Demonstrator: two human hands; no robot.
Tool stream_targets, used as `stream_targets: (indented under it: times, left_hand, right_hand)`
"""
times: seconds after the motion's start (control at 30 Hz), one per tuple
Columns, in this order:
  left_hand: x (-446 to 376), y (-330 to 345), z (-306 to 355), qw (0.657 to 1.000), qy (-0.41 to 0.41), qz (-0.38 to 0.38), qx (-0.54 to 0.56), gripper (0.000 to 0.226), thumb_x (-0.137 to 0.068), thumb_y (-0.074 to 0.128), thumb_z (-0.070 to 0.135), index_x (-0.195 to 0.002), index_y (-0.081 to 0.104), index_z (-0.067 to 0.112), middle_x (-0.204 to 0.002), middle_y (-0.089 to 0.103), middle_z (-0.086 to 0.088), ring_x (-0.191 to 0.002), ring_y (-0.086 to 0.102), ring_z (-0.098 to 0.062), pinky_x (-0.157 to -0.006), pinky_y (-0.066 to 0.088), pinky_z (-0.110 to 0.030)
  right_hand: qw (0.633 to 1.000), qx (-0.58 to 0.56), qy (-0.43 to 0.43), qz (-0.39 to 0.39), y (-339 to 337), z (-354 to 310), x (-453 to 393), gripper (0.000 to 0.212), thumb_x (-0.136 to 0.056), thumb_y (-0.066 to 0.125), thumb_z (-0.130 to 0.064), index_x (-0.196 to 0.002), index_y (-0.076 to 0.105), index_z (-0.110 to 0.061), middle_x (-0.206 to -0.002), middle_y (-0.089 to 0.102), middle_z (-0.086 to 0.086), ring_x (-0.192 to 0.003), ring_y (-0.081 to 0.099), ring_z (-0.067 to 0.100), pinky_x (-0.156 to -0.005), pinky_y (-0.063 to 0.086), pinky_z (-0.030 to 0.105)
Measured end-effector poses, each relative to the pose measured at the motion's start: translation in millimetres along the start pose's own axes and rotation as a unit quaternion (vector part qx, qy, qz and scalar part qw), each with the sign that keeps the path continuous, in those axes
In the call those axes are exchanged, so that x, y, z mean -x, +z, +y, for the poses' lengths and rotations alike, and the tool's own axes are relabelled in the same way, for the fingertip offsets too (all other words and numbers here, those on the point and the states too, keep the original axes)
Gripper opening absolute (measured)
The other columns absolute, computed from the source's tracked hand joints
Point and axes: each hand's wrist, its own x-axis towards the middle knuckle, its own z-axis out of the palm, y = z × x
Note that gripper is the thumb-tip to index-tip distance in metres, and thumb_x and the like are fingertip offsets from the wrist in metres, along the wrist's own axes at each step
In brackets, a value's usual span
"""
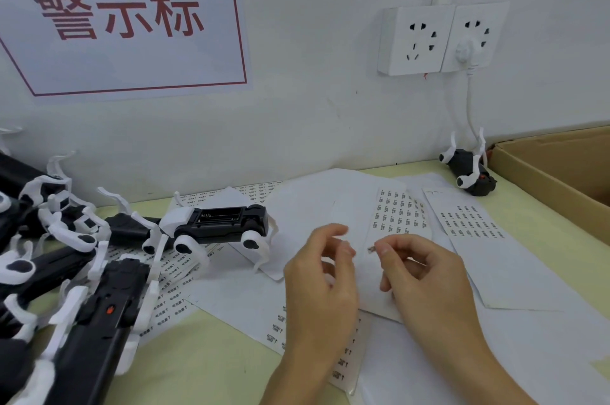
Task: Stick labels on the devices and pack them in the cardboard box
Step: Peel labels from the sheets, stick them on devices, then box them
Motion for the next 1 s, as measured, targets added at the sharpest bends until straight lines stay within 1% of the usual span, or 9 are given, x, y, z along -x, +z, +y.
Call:
stream_targets:
  times: [0.2,0.3,0.4,0.47,0.57,0.7,0.8,0.9,1.0]
  left_hand:
    - [-22.1,-25.3,26.1,0.986,0.08,0.135,-0.052,0.034,-0.082,0.04,-0.001,-0.098,0.065,0.015,-0.088,0.066,0.011,-0.086,0.061,-0.008,-0.074,0.048,-0.016]
    - [-44.8,-57.2,31.1,0.964,0.119,0.072,-0.227,0.063,-0.07,0.04,-0.015,-0.123,0.06,0.014,-0.119,0.057,0.005,-0.114,0.048,-0.012,-0.095,0.036,-0.014]
    - [-56.3,-90.7,25.5,0.919,0.024,-0.031,-0.393,0.085,-0.07,0.046,-0.009,-0.147,0.038,0.028,-0.155,0.034,0.009,-0.148,0.016,-0.012,-0.118,0.017,-0.042]
    - [-58.0,-104.7,16.8,0.875,-0.043,-0.076,-0.476,0.086,-0.079,0.048,-0.001,-0.152,0.023,0.037,-0.163,0.017,0.016,-0.153,-0.001,-0.011,-0.12,0.003,-0.049]
    - [-58.5,-111.6,8.1,0.834,-0.09,-0.091,-0.536,0.068,-0.096,0.055,0.019,-0.151,0.022,0.039,-0.16,0.021,0.019,-0.153,0.001,-0.013,-0.118,0.007,-0.055]
    - [-56.2,-107.1,4.3,0.839,-0.061,-0.029,-0.54,0.044,-0.092,0.066,0.038,-0.134,0.051,0.035,-0.133,0.053,0.013,-0.135,0.035,-0.016,-0.108,0.019,-0.05]
    - [-57.7,-103.5,7.2,0.856,-0.048,-0.002,-0.514,0.044,-0.088,0.068,0.05,-0.122,0.056,0.025,-0.111,0.056,0.005,-0.115,0.048,-0.021,-0.101,0.028,-0.044]
    - [-59.3,-93.6,17.6,0.946,-0.096,0.022,-0.31,0.049,-0.085,0.068,0.053,-0.121,0.057,0.022,-0.104,0.064,0.001,-0.101,0.061,-0.021,-0.087,0.05,-0.04]
    - [-56.8,-76.2,23.4,0.981,-0.179,0.03,-0.071,0.031,-0.087,0.067,0.049,-0.094,0.066,0.019,-0.065,0.066,0.007,-0.054,0.062,-0.001,-0.052,0.051,-0.02]
  right_hand:
    - [0.999,-0.03,0.034,0.009,-4.7,-1.6,-1.9,0.015,-0.094,0.066,-0.019,-0.08,0.072,-0.021,-0.052,0.06,-0.006,-0.039,0.048,0.002,-0.042,0.035,0.009]
    - [0.999,-0.028,0.037,0.006,-4.9,-1.1,-2.1,0.014,-0.094,0.066,-0.02,-0.08,0.071,-0.021,-0.052,0.06,-0.005,-0.04,0.048,0.002,-0.041,0.035,0.009]
    - [0.999,-0.027,0.039,0.004,-4.5,0.1,-2.7,0.014,-0.093,0.066,-0.019,-0.08,0.071,-0.02,-0.052,0.06,-0.006,-0.039,0.048,0.003,-0.041,0.035,0.01]
    - [0.999,-0.025,0.04,-0.001,-3.7,0.3,-2.1,0.014,-0.093,0.066,-0.019,-0.081,0.072,-0.021,-0.053,0.06,-0.006,-0.04,0.048,0.003,-0.041,0.035,0.01]
    - [0.999,-0.027,0.037,-0.006,-3.2,0.5,-1.4,0.014,-0.094,0.066,-0.019,-0.081,0.072,-0.02,-0.053,0.06,-0.007,-0.04,0.048,0.002,-0.041,0.035,0.01]
    - [0.999,-0.024,0.028,-0.009,-2.4,1.5,-1.2,0.015,-0.094,0.066,-0.018,-0.08,0.072,-0.02,-0.053,0.06,-0.008,-0.04,0.048,0.002,-0.041,0.035,0.009]
    - [0.999,-0.03,0.021,-0.004,-2.1,1.7,-1.7,0.016,-0.093,0.067,-0.017,-0.078,0.072,-0.021,-0.053,0.06,-0.009,-0.04,0.048,0.002,-0.042,0.035,0.008]
    - [0.999,-0.039,0.016,0.0,-1.2,2.1,-3.2,0.016,-0.092,0.067,-0.018,-0.077,0.072,-0.022,-0.055,0.061,-0.01,-0.04,0.048,0.003,-0.042,0.036,0.008]
    - [0.999,-0.044,0.02,-0.005,-0.4,1.3,-5.0,0.015,-0.092,0.068,-0.019,-0.078,0.073,-0.023,-0.056,0.061,-0.008,-0.042,0.049,0.003,-0.044,0.037,0.008]
